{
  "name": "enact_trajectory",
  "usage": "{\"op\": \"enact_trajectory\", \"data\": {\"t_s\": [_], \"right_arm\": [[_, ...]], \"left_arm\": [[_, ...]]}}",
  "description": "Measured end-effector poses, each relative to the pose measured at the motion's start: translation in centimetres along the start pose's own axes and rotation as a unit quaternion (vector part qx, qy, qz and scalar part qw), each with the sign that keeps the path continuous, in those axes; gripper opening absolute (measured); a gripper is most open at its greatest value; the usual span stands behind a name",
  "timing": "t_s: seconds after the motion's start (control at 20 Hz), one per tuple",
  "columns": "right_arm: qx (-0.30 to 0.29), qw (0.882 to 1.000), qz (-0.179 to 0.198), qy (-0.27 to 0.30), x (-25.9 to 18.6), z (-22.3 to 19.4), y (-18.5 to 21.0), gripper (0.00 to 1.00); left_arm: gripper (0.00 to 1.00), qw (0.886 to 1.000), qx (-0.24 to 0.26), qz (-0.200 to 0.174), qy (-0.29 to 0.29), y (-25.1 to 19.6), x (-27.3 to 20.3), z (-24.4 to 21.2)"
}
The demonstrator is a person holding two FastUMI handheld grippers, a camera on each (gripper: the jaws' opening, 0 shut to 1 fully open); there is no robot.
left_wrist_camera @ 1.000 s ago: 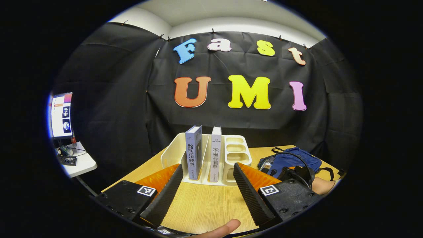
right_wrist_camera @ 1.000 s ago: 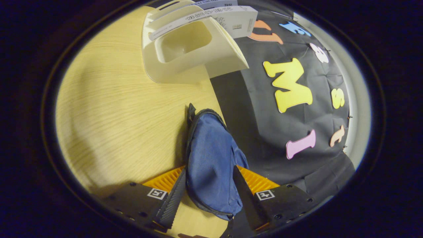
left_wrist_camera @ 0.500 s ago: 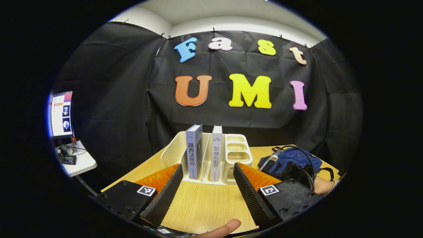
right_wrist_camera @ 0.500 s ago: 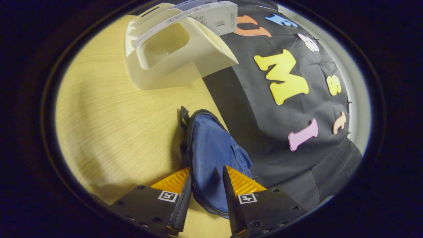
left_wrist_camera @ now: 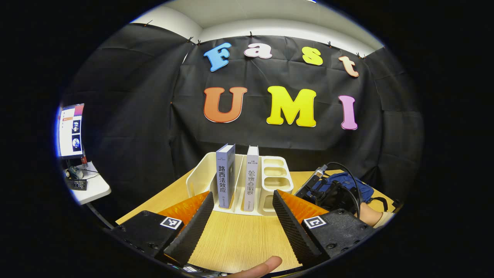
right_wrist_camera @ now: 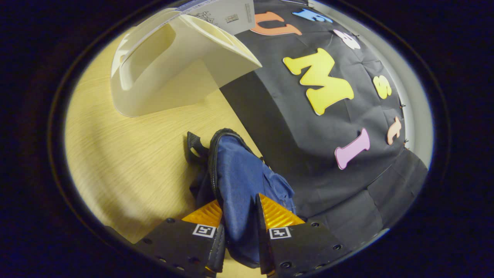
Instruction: Open the schoolbag, grab two books from the bookshelf and put them into the schoolbag.
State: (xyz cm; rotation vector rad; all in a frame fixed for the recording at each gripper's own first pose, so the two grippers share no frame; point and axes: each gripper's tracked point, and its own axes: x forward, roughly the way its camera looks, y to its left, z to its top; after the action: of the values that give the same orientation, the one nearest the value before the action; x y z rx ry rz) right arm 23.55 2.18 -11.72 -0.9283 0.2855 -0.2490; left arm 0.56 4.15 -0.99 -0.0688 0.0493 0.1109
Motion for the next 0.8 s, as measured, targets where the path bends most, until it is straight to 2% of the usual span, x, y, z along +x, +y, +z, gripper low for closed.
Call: {"op": "enact_trajectory", "data": {"t_s": [0.05, 0.1, 0.15, 0.2, 0.25, 0.3, 0.5, 0.55, 0.7, 0.8], "right_arm": [[0.005, 1.000, -0.005, -0.003, 0.3, 0.1, -0.5, 0.36], [0.016, 1.000, -0.001, -0.013, 0.1, 0.4, -0.5, 0.19], [0.025, 1.000, 0.006, -0.018, 0.2, 0.6, -0.7, 0.29], [0.037, 0.999, 0.019, -0.025, 0.2, 0.9, -0.5, 0.20], [0.046, 0.998, 0.016, -0.028, 0.4, 0.7, -1.4, 0.19], [0.059, 0.997, 0.022, -0.033, -0.2, 1.1, -1.8, 0.11], [0.095, 0.993, 0.053, -0.048, -0.3, 1.9, -4.2, 0.10], [0.106, 0.991, 0.063, -0.049, -0.5, 2.1, -5.0, 0.10], [0.144, 0.983, 0.107, -0.048, -0.5, 1.8, -6.6, 0.06], [0.167, 0.977, 0.122, -0.055, -0.6, 2.1, -7.9, 0.06]], "left_arm": [[0.98, 1.000, -0.002, -0.002, 0.001, -0.1, 0.0, 0.0], [0.98, 1.000, -0.003, -0.002, 0.003, -0.1, 0.1, -0.1], [0.98, 1.000, -0.004, -0.002, 0.005, -0.1, 0.2, -0.2], [0.98, 1.000, -0.004, -0.002, 0.007, -0.2, 0.3, -0.2], [0.98, 1.000, -0.005, -0.002, 0.006, -0.2, 0.4, -0.3], [0.99, 1.000, -0.003, -0.003, 0.004, -0.4, 0.4, -0.2], [0.99, 1.000, 0.006, 0.006, 0.003, -0.3, 0.9, -0.4], [0.99, 1.000, 0.001, -0.002, 0.009, -0.8, 0.8, -0.6], [0.98, 1.000, -0.003, -0.016, 0.013, -1.7, 0.6, -0.7], [0.99, 1.000, 0.007, -0.008, 0.016, -1.4, 0.9, -0.6]]}}
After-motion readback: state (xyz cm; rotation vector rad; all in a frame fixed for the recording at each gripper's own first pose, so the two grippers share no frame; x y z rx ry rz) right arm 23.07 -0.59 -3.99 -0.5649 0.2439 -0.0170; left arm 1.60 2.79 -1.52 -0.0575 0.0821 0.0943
